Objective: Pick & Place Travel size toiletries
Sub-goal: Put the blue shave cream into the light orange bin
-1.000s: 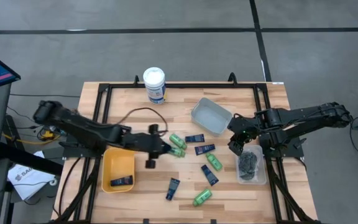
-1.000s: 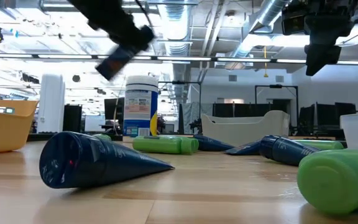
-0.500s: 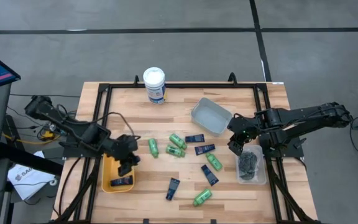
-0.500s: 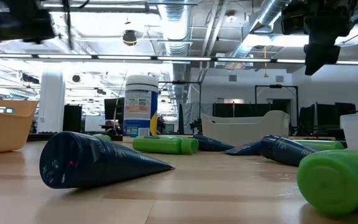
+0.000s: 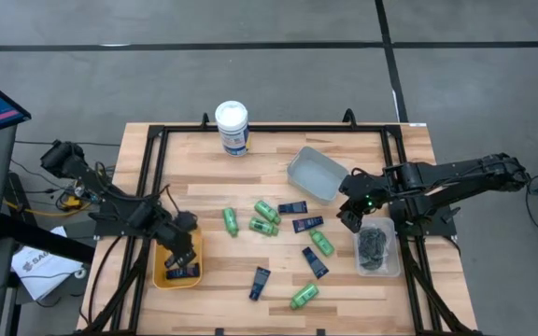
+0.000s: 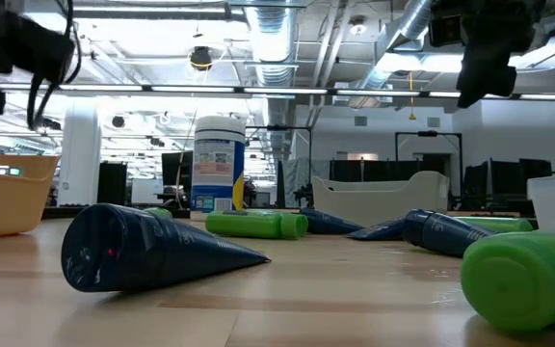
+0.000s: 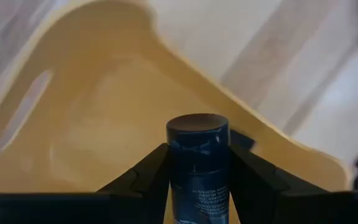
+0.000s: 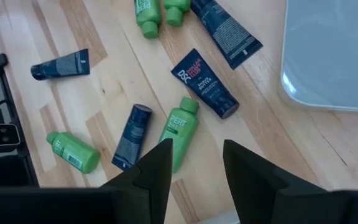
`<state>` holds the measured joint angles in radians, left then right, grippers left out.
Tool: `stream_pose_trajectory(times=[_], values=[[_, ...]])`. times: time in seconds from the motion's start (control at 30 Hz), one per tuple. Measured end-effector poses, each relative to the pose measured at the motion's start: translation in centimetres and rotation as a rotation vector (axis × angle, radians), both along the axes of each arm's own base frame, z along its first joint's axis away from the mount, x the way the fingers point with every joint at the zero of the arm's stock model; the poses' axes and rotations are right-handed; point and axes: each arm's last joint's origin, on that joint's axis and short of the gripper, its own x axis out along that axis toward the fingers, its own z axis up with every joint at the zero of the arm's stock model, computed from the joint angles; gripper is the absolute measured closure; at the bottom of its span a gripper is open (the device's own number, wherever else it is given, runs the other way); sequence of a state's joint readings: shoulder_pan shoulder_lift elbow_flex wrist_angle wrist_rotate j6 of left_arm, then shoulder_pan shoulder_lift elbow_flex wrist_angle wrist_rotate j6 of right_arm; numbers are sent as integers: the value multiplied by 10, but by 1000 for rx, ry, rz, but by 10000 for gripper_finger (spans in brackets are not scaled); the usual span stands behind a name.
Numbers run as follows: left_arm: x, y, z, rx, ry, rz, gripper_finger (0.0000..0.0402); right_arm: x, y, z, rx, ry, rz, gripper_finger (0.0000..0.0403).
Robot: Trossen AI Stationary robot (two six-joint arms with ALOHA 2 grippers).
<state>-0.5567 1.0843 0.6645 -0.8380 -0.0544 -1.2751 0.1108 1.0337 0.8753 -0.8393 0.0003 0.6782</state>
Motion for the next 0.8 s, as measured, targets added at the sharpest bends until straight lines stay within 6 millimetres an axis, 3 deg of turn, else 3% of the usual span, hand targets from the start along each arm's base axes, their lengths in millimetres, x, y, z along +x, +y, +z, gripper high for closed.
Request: stream_pose_trajectory(times=[0.23,0.8], values=[[-5,3,-14,-26,51,158,262,1,0,1,12,-9,-16,265],[2,0,-12,-49,-42,185,233,1,0,1,12,-9,-17,230]])
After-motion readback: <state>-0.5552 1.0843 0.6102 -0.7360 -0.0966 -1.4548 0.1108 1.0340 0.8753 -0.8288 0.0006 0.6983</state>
